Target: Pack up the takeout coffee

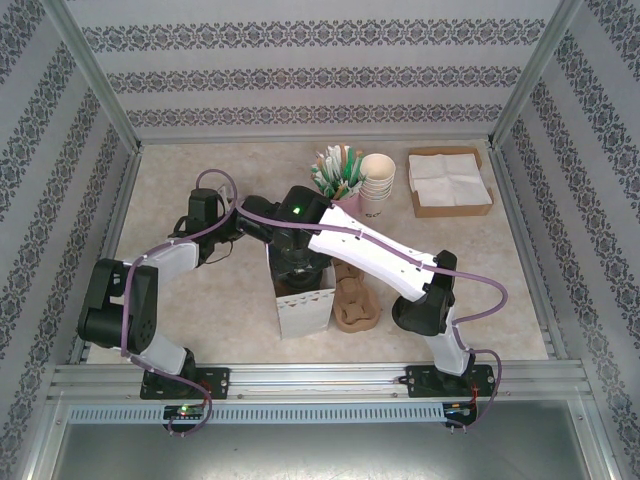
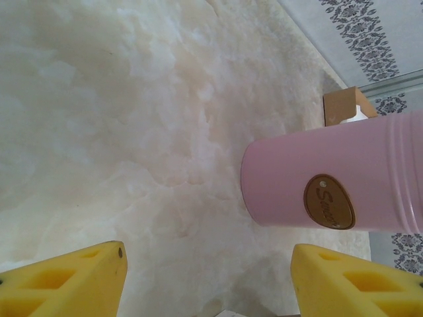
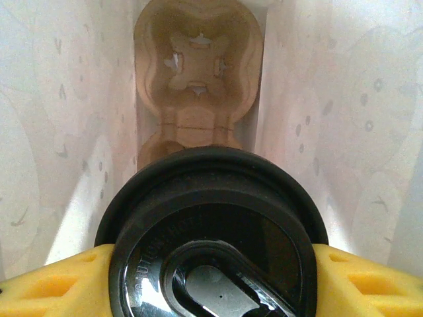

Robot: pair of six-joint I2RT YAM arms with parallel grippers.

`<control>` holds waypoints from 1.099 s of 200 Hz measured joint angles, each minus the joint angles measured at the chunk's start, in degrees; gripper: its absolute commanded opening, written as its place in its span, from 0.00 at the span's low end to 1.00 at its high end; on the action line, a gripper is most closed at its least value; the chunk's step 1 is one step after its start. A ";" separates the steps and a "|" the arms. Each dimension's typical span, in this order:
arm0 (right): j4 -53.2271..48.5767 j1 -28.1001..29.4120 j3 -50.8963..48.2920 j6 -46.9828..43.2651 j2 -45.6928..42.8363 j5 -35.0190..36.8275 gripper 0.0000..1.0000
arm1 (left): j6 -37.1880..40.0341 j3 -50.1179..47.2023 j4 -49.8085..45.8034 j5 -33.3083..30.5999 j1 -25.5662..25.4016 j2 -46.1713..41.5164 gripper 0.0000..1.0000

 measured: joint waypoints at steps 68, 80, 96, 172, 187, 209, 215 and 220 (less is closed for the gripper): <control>0.28 -0.31 -4.85 0.66 -0.98 -1.99 0.60 | -0.20 0.00 0.92 0.79 -0.11 0.44 0.68; 0.68 -0.31 -5.66 1.07 -1.49 -2.34 0.60 | -0.20 0.00 0.92 0.81 -0.17 0.48 0.67; 1.49 -0.31 -6.78 1.49 -2.23 -2.73 0.60 | -0.20 -0.09 0.92 0.83 -0.42 0.57 0.67; 4.87 -0.31 -8.02 2.64 -3.78 -2.99 0.60 | -0.26 -0.42 0.79 0.87 -0.50 0.44 0.67; 5.33 -0.31 -8.02 2.86 -4.04 -3.02 0.60 | -0.46 -0.39 -0.33 0.94 -0.50 -0.68 0.67; 5.97 -0.31 -8.26 3.02 -4.72 -3.04 0.60 | -0.90 -0.28 -3.08 1.01 -0.48 -4.70 0.64; 6.03 -0.31 -8.35 2.99 -4.92 -3.02 0.60 | -1.01 -0.28 -4.02 1.01 -0.46 -6.45 0.63; 6.10 -0.31 -8.39 2.99 -5.11 -3.04 0.60 | -1.05 -0.28 -4.81 0.98 -0.44 -8.22 0.62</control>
